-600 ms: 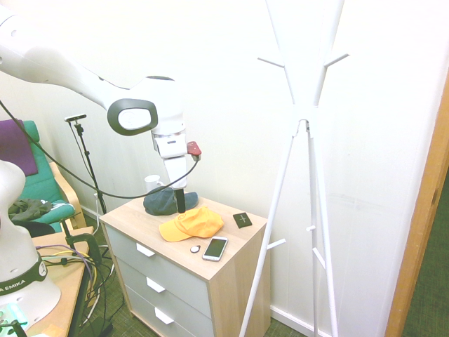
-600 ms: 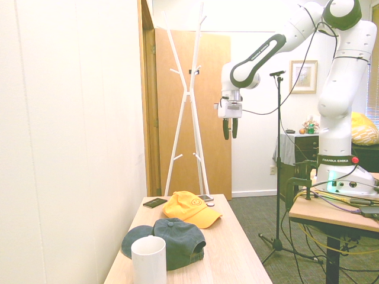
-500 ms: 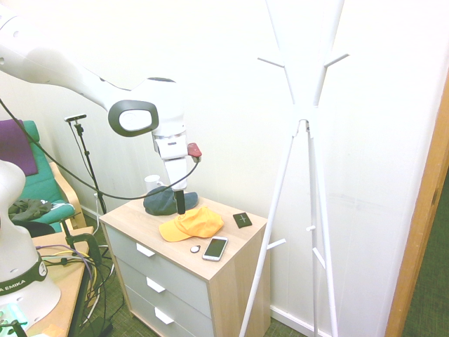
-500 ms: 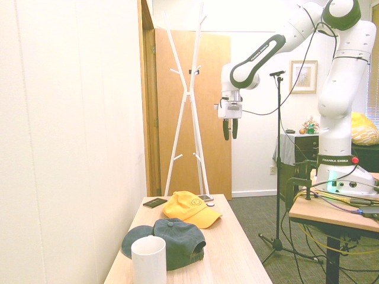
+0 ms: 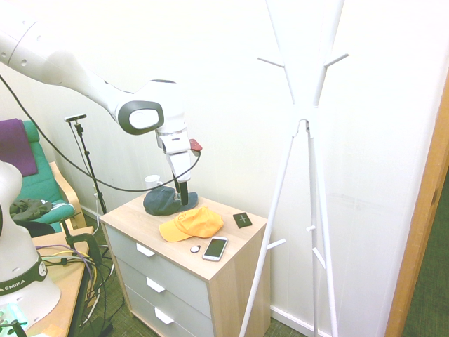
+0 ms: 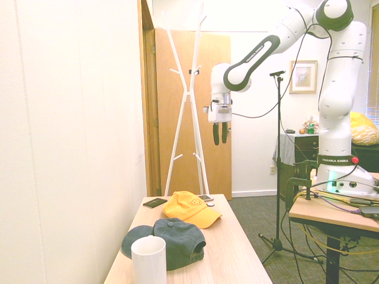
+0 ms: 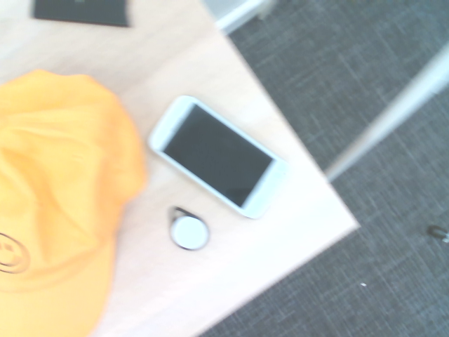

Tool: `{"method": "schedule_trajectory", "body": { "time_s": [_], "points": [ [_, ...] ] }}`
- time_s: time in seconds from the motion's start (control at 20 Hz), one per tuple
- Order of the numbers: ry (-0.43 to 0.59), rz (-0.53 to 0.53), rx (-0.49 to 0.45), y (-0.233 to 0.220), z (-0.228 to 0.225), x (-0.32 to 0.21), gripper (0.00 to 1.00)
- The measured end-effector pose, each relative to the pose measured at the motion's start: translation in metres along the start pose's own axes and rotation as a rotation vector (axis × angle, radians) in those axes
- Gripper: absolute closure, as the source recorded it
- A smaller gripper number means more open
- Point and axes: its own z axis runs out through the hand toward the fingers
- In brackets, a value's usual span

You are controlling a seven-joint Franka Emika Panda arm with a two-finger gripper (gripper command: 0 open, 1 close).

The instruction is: Hang the cap

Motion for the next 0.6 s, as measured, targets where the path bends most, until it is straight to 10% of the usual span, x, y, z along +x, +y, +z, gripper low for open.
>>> {"method": "schedule_trajectory", "body": {
  "time_s": [0.6],
  "points": [
    [0.047, -0.153, 0.012, -0.104, 0.073, -0.065, 0.00]
  ]
}}
